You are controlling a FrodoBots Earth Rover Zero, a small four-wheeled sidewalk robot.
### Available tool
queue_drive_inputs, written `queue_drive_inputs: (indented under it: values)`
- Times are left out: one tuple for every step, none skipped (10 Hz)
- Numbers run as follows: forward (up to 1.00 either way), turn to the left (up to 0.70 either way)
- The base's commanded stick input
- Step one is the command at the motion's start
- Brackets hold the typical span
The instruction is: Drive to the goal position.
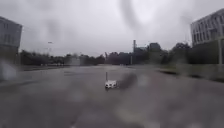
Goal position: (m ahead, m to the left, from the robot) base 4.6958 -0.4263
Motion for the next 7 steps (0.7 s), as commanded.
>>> queue_drive_inputs:
  values:
    - [1.00,0.00]
    - [1.00,0.00]
    - [1.00,0.00]
    - [1.00,0.00]
    - [1.00,0.00]
    - [1.00,0.00]
    - [1.00,0.00]
